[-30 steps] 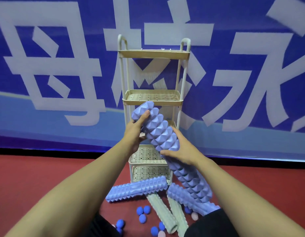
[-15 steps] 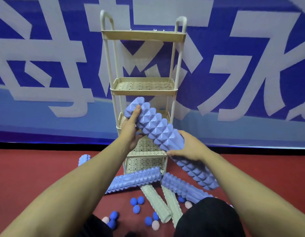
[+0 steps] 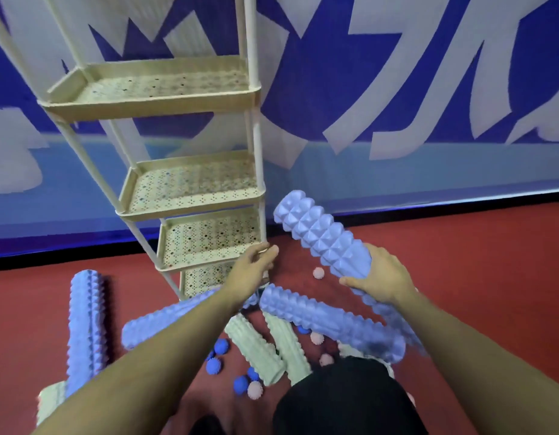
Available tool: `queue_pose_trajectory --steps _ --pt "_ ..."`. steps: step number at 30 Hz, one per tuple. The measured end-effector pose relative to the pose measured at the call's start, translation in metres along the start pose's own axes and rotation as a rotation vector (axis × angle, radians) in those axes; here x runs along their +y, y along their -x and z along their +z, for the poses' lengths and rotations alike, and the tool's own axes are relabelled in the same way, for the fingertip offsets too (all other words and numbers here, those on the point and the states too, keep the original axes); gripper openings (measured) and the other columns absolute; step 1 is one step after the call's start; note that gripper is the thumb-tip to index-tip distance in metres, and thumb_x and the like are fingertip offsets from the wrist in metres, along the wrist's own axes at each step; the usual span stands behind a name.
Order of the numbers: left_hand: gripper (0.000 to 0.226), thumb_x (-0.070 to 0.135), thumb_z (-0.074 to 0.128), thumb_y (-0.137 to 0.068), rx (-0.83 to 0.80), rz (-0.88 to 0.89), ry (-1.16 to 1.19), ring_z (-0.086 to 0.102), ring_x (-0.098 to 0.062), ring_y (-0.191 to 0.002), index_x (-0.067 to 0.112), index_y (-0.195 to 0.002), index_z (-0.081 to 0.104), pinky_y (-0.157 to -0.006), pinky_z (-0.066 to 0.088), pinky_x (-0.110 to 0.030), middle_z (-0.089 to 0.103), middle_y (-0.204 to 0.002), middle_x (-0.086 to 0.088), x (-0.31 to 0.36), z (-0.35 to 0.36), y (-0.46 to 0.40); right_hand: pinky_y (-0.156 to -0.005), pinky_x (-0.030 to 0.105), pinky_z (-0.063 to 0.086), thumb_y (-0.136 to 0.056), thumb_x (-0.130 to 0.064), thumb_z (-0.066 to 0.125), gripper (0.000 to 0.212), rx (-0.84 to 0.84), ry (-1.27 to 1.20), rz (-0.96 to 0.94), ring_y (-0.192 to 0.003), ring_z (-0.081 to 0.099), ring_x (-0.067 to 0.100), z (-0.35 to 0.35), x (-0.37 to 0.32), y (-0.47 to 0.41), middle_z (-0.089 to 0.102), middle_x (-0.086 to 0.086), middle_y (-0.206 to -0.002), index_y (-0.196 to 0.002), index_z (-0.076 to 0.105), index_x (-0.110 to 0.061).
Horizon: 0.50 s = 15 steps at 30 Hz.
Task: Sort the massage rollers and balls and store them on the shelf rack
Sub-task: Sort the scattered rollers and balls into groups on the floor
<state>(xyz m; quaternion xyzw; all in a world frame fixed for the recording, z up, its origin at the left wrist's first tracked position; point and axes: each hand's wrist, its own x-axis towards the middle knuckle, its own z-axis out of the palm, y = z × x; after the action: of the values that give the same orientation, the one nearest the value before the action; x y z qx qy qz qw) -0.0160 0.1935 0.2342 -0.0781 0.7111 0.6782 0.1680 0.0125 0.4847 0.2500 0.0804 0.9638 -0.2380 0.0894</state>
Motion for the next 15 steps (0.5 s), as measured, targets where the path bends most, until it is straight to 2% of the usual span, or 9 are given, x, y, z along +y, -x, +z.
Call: queue_pose_trajectory --steps 1,3,6,9,11,15 --pt "0.049 0.039 0.069 -0.093 -0.003 -0.010 -0.055 0.067 -0.014 -0.109 0.016 -0.135 0.058 -0.089 0.051 -0.029 0.067 -0.126 -0.004 -0.016 0.009 -0.012 -0.087 0.042 0.054 -0.057 -0.074 0.073 0.083 -0.001 0.070 0.039 -0.102 0.068 0.031 0.009 0.017 -0.013 0.071 0.000 -0.115 -0.126 0.052 -0.033" --pt "0.046 0.032 0.070 -0.094 -0.030 -0.012 -0.193 0.063 -0.017 -0.116 0.013 -0.133 0.059 -0.095 0.046 -0.026 0.065 -0.129 -0.005 -0.048 0.025 -0.037 -0.096 0.044 0.049 -0.060 -0.076 0.072 0.094 -0.029 0.130 0.114 -0.116 0.059 0.034 0.030 0.049 -0.039 0.061 0.005 -0.130 -0.136 0.047 -0.027" --pt "0.056 0.038 0.070 -0.093 -0.148 0.073 -0.613 0.051 -0.014 -0.128 0.015 -0.140 0.052 -0.106 0.036 -0.023 0.053 -0.138 0.006 -0.092 0.037 -0.072 -0.097 0.043 0.047 -0.063 -0.077 0.071 0.096 -0.051 0.152 0.217 -0.119 0.057 0.035 0.058 0.091 -0.077 0.060 0.009 -0.132 -0.138 0.045 -0.023" --pt "0.060 0.052 0.066 -0.090 -0.284 0.191 -0.997 0.051 -0.024 -0.124 0.014 -0.135 0.051 -0.106 0.039 -0.036 0.054 -0.130 -0.001 -0.131 0.046 -0.106 -0.099 0.046 0.046 -0.063 -0.075 0.073 0.099 -0.023 0.145 0.295 -0.120 0.056 0.037 0.086 0.133 -0.111 0.058 0.013 -0.132 -0.141 0.043 -0.022" --pt "0.072 0.063 0.062 -0.087 -0.360 0.213 -1.229 0.047 -0.026 -0.125 0.018 -0.140 0.045 -0.106 0.038 -0.041 0.050 -0.133 -0.001 -0.154 0.053 -0.131 -0.101 0.047 0.044 -0.064 -0.075 0.073 0.101 -0.029 0.147 0.339 -0.122 0.053 0.038 0.106 0.161 -0.135 0.056 0.013 -0.135 -0.144 0.041 -0.021" --pt "0.086 0.069 0.061 -0.082 -0.429 0.221 -1.465 0.032 -0.023 -0.138 0.026 -0.150 0.031 -0.117 0.027 -0.045 0.036 -0.148 0.005 -0.178 0.060 -0.162 -0.101 0.048 0.041 -0.064 -0.075 0.075 0.104 -0.031 0.125 0.432 -0.125 0.050 0.041 0.129 0.197 -0.162 0.053 0.013 -0.137 -0.144 0.040 -0.020"
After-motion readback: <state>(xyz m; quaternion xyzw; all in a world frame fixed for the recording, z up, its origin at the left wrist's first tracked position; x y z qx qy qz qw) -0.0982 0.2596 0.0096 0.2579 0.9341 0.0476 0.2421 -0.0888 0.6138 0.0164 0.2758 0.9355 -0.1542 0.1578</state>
